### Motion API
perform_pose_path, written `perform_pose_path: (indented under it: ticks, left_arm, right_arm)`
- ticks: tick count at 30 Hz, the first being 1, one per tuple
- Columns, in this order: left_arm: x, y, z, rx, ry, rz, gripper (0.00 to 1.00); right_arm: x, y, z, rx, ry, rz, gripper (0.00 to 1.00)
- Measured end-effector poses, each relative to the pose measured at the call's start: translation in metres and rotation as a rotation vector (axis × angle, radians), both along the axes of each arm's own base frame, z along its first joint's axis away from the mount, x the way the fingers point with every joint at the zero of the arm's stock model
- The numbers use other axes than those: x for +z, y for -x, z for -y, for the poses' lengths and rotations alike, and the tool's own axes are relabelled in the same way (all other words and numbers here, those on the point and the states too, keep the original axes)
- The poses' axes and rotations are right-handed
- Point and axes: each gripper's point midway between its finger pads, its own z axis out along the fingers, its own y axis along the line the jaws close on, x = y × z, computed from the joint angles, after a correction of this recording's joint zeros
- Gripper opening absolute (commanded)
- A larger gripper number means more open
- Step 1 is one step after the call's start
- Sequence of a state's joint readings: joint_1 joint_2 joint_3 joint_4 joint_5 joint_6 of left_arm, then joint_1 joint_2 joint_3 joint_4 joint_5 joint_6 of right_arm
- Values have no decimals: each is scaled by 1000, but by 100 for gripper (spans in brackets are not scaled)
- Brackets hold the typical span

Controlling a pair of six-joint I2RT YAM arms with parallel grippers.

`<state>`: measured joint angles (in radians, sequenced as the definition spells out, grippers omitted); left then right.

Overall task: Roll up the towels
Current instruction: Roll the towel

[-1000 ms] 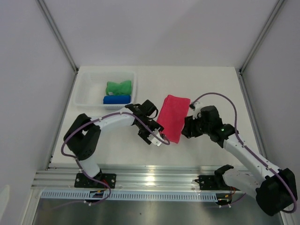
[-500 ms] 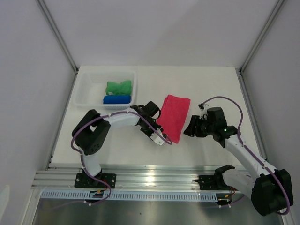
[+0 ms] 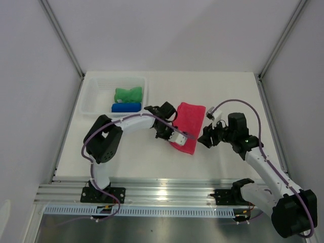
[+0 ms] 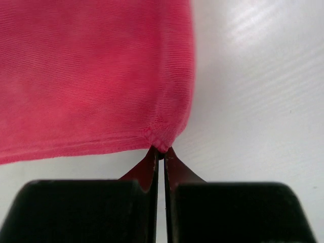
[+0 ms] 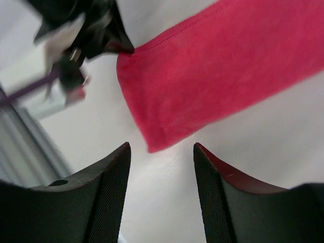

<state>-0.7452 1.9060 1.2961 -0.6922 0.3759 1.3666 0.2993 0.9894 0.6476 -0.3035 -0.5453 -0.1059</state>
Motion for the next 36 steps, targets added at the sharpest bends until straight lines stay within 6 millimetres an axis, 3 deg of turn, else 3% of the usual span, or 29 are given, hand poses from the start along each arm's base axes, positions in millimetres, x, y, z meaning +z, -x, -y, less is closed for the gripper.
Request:
perform_pose_path:
  ticks: [3, 6, 11, 15, 24, 33, 36]
  left_arm:
    - [22, -9, 12, 111, 50, -69, 1]
    - [40, -14, 16, 216, 93, -136, 1]
    - [40, -2, 7, 364, 80, -284, 1]
    - [36, 9, 3, 462, 60, -394, 1]
    - [35, 21, 5, 578, 50, -528, 1]
    - [36, 24, 5, 601, 50, -557, 1]
    - [37, 24, 5, 608, 50, -568, 1]
  right_arm:
    - [5, 2, 3, 191, 106, 210, 58]
    - [-8, 10, 6, 386, 222, 332, 57]
    - [-51, 36, 6, 603, 329, 385, 59]
    - [-73, 48, -2, 697, 358, 443, 58]
    - [-101, 55, -36, 817, 433, 553, 59]
    - [-112, 37, -36, 763, 517, 572, 52]
    - [-111, 33, -36, 744, 530, 584, 43]
